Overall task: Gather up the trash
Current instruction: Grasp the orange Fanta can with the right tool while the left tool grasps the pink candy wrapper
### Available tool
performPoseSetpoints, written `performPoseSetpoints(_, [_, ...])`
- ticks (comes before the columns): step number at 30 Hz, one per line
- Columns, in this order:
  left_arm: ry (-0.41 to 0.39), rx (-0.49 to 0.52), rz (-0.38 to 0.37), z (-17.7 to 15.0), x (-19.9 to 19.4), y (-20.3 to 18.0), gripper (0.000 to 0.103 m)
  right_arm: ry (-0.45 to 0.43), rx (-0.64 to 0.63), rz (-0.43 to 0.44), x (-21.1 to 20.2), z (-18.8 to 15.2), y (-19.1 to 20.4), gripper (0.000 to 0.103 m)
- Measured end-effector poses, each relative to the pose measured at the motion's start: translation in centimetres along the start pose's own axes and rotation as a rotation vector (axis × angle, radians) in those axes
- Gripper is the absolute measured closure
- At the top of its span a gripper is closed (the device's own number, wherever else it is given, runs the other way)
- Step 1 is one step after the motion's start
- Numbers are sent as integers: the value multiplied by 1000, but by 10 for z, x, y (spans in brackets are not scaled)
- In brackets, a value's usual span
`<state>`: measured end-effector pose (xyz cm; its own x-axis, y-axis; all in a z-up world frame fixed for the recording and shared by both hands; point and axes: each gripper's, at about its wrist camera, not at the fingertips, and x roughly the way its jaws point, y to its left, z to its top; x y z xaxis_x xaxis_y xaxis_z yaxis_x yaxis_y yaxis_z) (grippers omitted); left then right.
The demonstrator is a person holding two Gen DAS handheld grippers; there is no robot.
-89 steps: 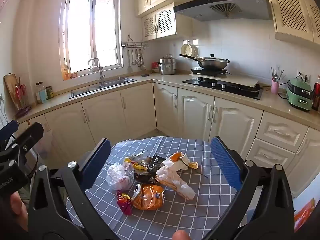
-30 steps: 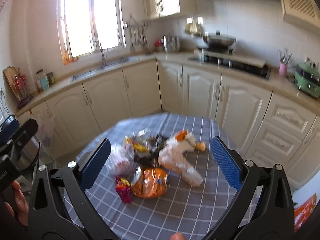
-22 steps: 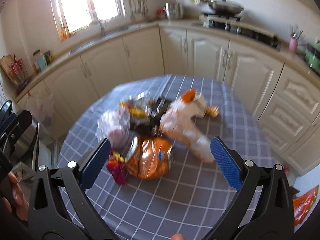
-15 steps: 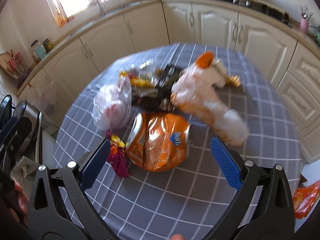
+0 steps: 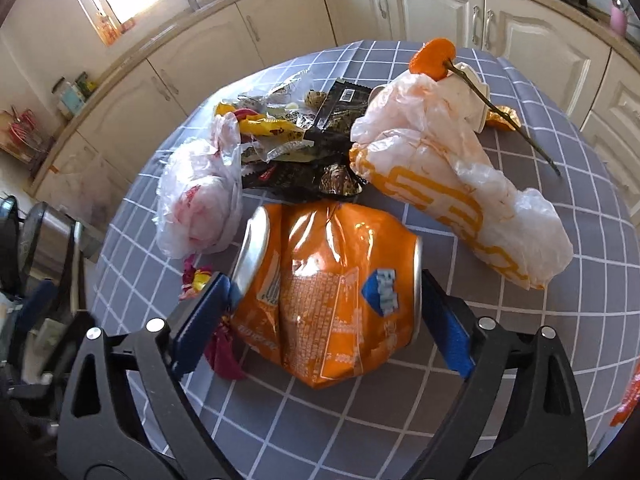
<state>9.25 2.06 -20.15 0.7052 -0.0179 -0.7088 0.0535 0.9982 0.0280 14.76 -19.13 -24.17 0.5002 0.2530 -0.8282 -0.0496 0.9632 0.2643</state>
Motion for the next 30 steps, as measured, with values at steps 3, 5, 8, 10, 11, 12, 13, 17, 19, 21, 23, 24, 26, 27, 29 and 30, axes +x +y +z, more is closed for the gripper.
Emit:
performPoseSetpoints(3, [15,24,-27,-2,7,-14,4,-5,29,13,-8,-5,-13,13])
performPoseSetpoints(5, [25,45,-44,-4,11,-24,4,-11,42,18,-14,-8,-22,13])
performPoseSetpoints(8, [52,72,-62,-5,23,-40,4,-18,62,27,-23,-12,-34,13])
performPoseSetpoints(10, [61,83,-60,-4,31,-48,4,-30,75,30,-31,-15,-42,13])
performPoseSetpoints(11, [64,84,-58,-4,35,-51,4,-36,79,32,-33,-16,-45,13])
performPoseSetpoints(12, [76,86,-54,-3,41,-54,4,-45,83,33,-38,-16,-49,13])
performPoseSetpoints(13, [85,87,-55,-2,46,-57,4,-54,87,34,-42,-17,-52,13])
performPoseSetpoints(17, [113,64,-98,-2,63,-62,5,-78,105,44,-54,-17,-64,13])
performPoseSetpoints(19, [128,39,-136,-3,68,-60,47,-86,110,50,-60,-20,-69,13])
performPoseSetpoints(21, [142,13,-159,-5,68,-57,60,-93,112,59,-64,-23,-72,14])
performPoseSetpoints(23, [146,-5,-200,-6,66,-53,61,-98,118,77,-68,-26,-75,14])
performPoseSetpoints(24, [145,-9,-203,-8,64,-52,62,-101,121,86,-69,-28,-76,14])
performPoseSetpoints(26, [147,-13,-209,-12,58,-50,62,-112,133,114,-75,-31,-82,14])
performPoseSetpoints(27, [150,-17,-216,-13,54,-50,62,-118,137,121,-77,-32,-85,14])
performPoseSetpoints(29, [145,-16,-223,-15,45,-53,62,-141,143,134,-86,-34,-91,14])
performPoseSetpoints(30, [135,-6,-230,-14,37,-57,62,-159,149,143,-93,-34,-97,14])
